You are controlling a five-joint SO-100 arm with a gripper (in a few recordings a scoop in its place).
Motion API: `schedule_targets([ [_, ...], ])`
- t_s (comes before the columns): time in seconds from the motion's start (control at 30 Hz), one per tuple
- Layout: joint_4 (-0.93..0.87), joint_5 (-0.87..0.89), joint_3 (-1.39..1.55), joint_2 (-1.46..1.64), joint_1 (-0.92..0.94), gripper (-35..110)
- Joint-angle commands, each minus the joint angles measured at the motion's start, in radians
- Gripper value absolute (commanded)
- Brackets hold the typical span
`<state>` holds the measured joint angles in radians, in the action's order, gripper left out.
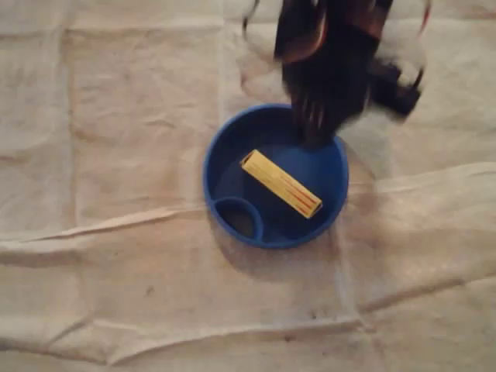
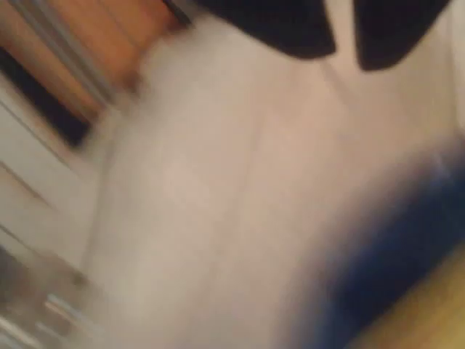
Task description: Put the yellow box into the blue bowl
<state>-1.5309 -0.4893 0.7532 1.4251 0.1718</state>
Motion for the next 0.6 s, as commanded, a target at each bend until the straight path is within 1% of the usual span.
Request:
schedule_targets([
  [0.0,-0.034,0.032,-0.051,0.206,-0.009,0],
  [0.23,-0.117,0.109,-0.051,0.362,-0.021,0],
  [0.4,-0.225,0.15,-0.049,0.517,-0.063,0],
  [0.57,-0.227,0.218,-0.048,0.667,-0.123,0],
])
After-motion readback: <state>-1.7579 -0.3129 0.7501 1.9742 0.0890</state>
